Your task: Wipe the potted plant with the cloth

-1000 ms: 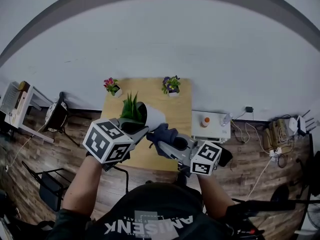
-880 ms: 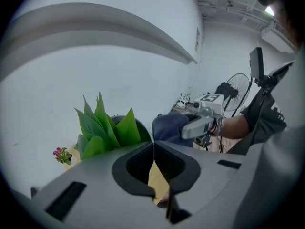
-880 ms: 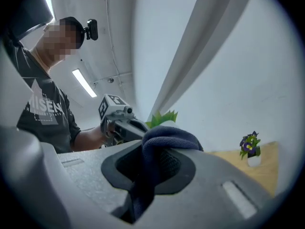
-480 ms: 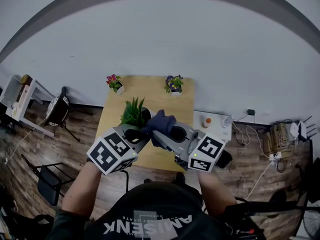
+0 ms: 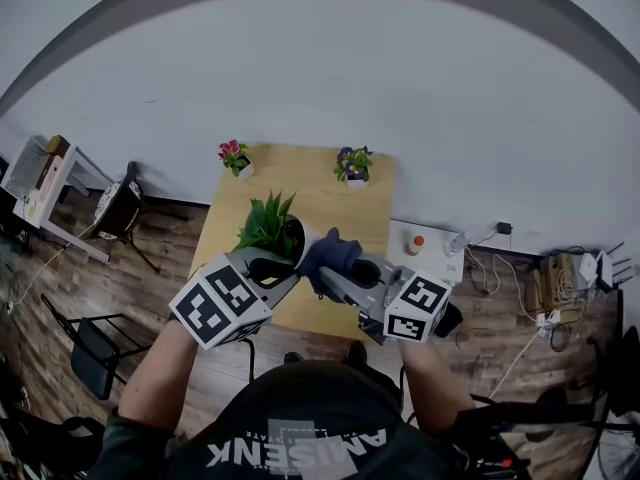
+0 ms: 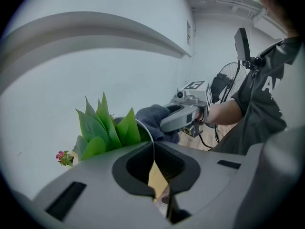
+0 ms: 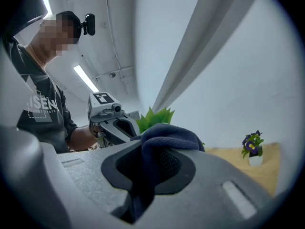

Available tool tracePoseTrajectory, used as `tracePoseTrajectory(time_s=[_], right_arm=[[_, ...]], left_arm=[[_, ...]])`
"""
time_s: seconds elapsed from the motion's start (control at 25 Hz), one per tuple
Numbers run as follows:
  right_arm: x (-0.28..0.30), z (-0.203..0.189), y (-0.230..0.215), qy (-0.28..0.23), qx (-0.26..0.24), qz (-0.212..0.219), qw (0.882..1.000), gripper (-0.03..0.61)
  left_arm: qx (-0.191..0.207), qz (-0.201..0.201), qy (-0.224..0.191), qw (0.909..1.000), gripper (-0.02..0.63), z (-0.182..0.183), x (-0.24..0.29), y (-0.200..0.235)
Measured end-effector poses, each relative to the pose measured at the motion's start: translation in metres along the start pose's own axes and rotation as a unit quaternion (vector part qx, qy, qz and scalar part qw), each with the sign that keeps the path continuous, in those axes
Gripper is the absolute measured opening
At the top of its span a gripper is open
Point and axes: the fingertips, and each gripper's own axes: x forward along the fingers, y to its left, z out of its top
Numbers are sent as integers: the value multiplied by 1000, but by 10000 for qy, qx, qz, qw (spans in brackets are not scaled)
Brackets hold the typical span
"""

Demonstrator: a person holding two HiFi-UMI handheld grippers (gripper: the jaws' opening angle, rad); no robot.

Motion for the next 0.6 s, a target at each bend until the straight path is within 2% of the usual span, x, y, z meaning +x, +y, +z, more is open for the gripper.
tracePoseTrajectory(time_s=[0.2, 0.32, 0.44, 0.6], right_arm=[[-7, -24, -16, 241, 226, -213, 9992, 51], [-7, -26, -20, 298, 286, -238, 9989, 51], [-5, -16, -15, 343, 166, -147, 9992, 51], [1, 19, 6, 63, -6, 122, 9999, 51]], left_arm=[[136, -74, 73, 9999, 8, -6, -6, -4], [154, -115, 42, 9998, 8, -10, -12, -5], [184, -59, 48, 9998, 8, -12, -16, -7], [398, -59, 217, 9990, 8, -18, -15, -20]])
